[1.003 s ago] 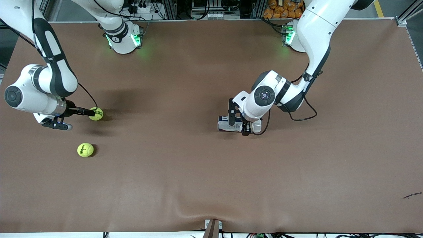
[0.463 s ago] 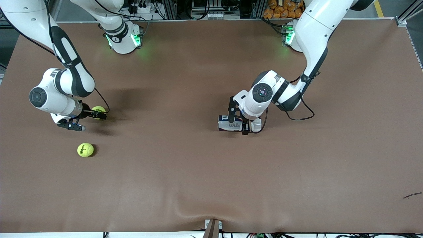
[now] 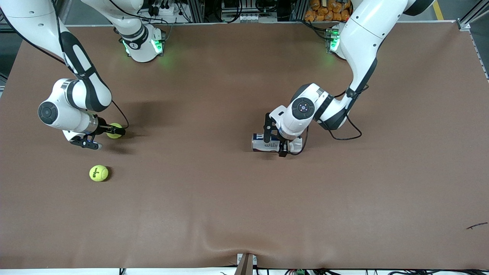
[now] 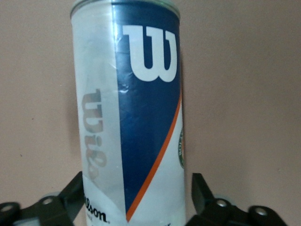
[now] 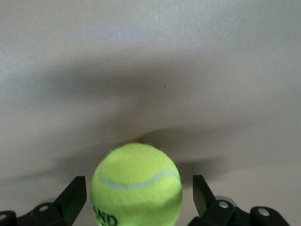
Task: Insert tennis ball vertically with right arm
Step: 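Close the left gripper on the can while the right gripper grasps the ball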
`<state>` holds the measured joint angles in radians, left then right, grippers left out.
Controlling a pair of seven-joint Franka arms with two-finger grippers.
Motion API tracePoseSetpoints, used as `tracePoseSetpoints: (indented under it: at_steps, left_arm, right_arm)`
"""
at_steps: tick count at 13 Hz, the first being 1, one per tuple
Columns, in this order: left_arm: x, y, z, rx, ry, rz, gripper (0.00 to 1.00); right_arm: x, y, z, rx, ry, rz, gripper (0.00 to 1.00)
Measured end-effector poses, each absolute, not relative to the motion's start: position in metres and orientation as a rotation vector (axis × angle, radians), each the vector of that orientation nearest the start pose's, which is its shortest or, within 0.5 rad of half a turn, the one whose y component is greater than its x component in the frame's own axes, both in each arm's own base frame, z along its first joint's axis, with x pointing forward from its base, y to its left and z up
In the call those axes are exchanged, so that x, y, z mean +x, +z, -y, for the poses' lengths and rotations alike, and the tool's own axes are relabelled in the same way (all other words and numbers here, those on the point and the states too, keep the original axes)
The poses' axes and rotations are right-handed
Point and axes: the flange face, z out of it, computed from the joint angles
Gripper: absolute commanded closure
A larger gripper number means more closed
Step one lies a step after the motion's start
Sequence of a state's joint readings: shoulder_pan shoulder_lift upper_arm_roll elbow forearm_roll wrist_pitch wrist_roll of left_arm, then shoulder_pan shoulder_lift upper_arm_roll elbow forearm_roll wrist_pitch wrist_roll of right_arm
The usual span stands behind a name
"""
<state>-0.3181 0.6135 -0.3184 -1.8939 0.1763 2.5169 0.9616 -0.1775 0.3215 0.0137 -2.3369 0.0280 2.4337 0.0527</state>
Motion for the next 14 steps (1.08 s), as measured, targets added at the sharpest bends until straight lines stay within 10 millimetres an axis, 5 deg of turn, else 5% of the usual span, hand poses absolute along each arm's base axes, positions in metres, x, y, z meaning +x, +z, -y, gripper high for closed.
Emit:
tracePoseSetpoints:
  at_steps: [14]
  left_arm:
    - [0.5189,0.1981,0.3734,-2.123,-0.118,-2.389,0.23]
  right_arm:
    - [0.4882,0.1827,0.0805,-3.072,0.302,-0.393,0.0]
